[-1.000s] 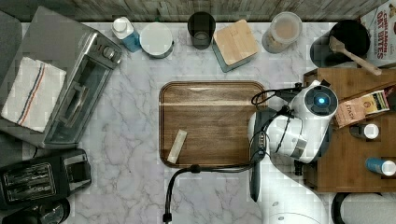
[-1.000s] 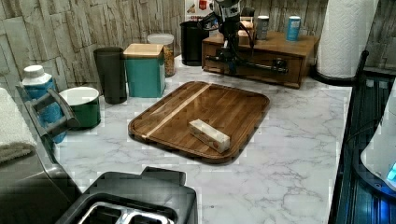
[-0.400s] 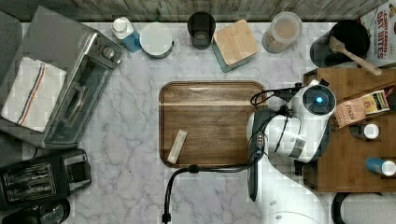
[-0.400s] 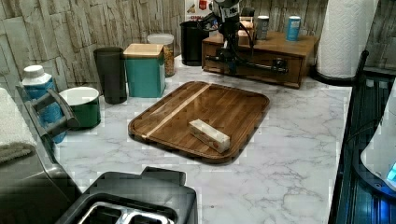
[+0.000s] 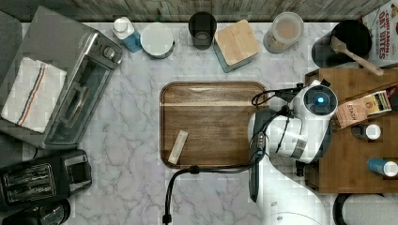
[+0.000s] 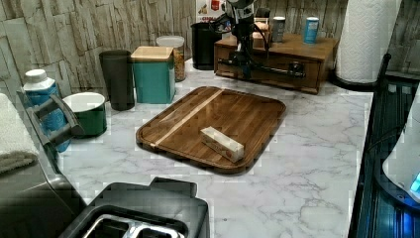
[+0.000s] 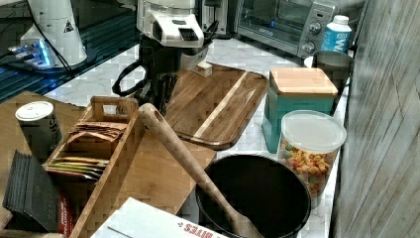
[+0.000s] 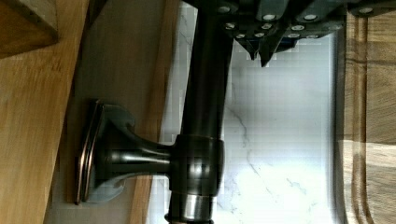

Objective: Close the drawer.

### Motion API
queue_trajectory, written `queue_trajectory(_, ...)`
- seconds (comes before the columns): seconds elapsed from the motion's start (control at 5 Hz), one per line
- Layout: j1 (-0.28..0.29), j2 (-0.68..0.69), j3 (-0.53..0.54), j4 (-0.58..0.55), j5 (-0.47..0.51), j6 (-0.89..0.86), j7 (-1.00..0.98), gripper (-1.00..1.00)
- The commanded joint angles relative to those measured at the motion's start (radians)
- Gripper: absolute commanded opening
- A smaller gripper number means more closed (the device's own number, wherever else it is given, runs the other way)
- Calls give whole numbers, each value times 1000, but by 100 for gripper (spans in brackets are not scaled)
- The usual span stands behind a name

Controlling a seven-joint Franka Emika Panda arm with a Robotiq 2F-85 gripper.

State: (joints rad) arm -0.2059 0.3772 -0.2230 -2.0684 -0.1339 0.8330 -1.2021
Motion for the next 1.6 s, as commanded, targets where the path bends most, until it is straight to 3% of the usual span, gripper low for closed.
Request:
queue_trajectory(0.2, -106, -33, -176, 126, -50, 35, 37, -100)
queue_trajectory(1.6, -93, -32, -190, 126, -42, 35, 31, -100)
